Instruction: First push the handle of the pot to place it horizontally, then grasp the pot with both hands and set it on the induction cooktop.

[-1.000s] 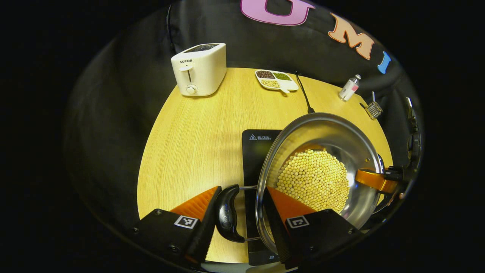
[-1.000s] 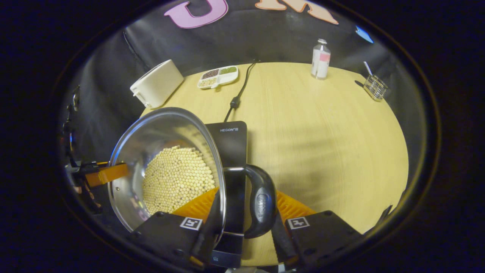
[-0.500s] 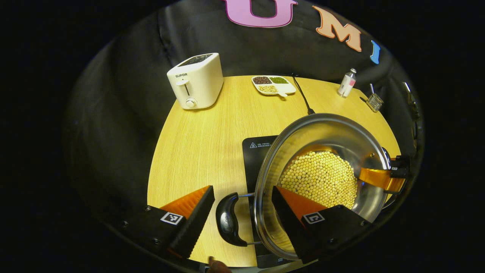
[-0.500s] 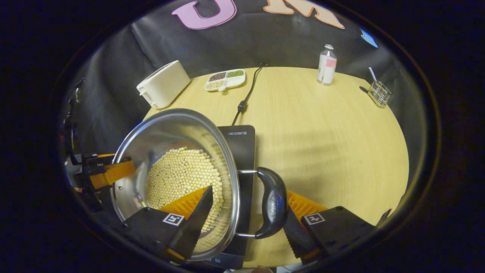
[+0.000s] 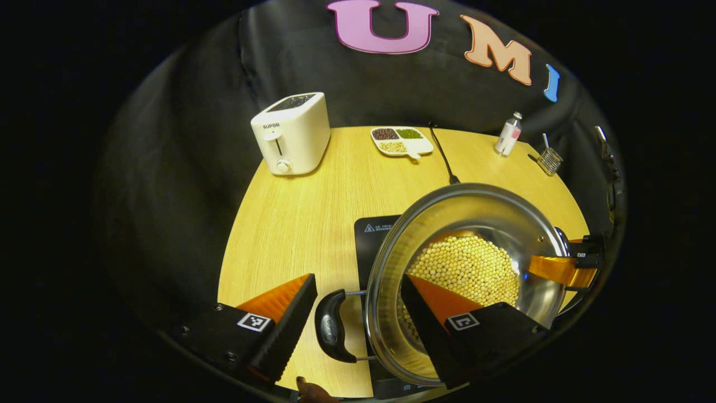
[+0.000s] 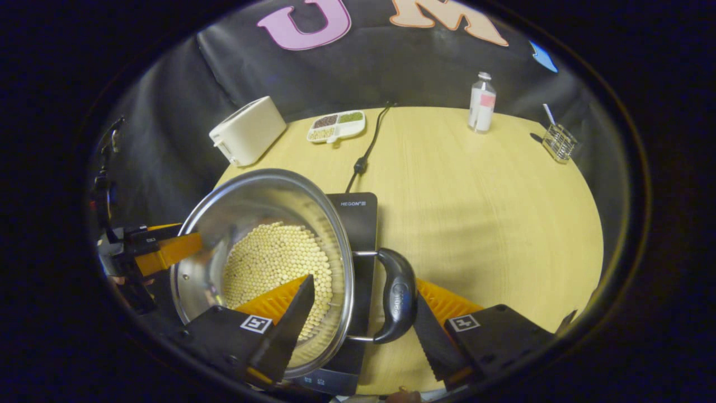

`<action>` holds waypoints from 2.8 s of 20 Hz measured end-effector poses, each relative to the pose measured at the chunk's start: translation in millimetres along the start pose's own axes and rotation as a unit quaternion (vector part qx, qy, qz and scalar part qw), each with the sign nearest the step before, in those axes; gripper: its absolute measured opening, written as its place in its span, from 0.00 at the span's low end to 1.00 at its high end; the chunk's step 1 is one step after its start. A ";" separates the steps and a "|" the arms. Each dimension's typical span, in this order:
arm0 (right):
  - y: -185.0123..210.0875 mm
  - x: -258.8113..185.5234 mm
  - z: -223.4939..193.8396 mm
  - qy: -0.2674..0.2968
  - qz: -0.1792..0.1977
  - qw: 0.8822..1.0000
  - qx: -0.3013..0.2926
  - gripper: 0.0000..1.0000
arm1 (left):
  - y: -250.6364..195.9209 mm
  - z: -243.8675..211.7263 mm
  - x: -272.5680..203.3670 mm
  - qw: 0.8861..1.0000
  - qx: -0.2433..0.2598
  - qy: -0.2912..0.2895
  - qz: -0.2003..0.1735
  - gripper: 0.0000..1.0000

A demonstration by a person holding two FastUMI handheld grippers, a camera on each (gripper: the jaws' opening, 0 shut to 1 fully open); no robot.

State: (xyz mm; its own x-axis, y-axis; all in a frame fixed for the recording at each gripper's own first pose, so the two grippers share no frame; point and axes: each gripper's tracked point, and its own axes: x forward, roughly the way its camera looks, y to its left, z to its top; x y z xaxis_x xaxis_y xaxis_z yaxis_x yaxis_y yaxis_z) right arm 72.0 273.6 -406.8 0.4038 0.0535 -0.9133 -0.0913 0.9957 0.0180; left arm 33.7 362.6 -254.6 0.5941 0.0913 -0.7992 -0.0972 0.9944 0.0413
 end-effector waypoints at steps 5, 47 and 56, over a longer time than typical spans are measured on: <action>-0.6 -42.6 26.7 -0.069 0.017 0.997 0.004 0.96 | -0.3 30.4 -34.4 0.996 0.014 -0.081 0.021 0.98; -36.1 -307.0 90.4 -0.432 0.042 0.900 -0.044 0.97 | -150.1 122.8 -257.5 0.891 -0.005 -0.453 -0.029 0.99; -93.0 -343.0 87.4 -0.451 0.017 0.891 -0.050 0.94 | -207.0 132.7 -275.5 0.876 -0.021 -0.479 -0.055 0.98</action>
State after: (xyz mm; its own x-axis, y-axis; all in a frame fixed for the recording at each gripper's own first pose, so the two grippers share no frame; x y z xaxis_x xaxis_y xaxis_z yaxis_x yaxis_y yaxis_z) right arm 21.6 169.3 -59.6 0.9626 0.1673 -0.2132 -0.1794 0.9830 -0.0389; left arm -3.9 138.7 36.6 0.9971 0.0174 0.0743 -0.0142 0.9990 -0.0434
